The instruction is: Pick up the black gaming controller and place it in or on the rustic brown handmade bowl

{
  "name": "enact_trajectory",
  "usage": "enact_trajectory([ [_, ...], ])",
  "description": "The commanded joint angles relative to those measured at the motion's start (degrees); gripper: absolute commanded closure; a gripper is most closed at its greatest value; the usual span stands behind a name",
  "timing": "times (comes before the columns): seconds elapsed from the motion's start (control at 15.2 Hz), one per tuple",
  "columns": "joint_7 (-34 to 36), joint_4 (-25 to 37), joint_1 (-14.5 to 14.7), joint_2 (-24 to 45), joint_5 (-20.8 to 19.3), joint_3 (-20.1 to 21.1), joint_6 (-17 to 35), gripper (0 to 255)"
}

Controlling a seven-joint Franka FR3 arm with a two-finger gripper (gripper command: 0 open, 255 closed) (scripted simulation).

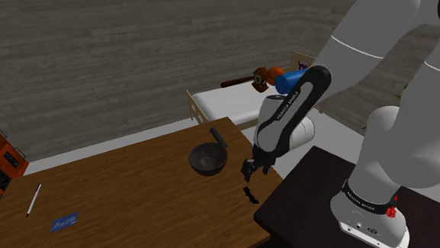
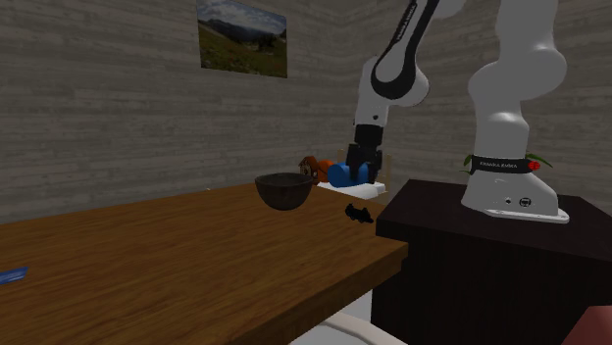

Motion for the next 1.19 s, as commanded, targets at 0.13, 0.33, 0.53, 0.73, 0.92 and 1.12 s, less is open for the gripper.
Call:
enact_trajectory([
  [0.13,-14.73,4.38,4.87,9.73,22.57,1.66,4.95,0],
  [0.33,-21.69,6.87,4.14,13.95,30.58,3.75,6.48,0],
  [0.53,-28.76,9.59,3.12,18.11,38.24,5.76,7.88,0],
  [0.73,-30.13,10.14,2.91,18.89,39.67,6.12,8.13,0],
  [0.92,-30.13,10.14,2.91,18.89,39.68,6.12,8.13,0],
  [1.12,-30.08,10.13,2.92,18.88,39.63,6.11,8.13,255],
])
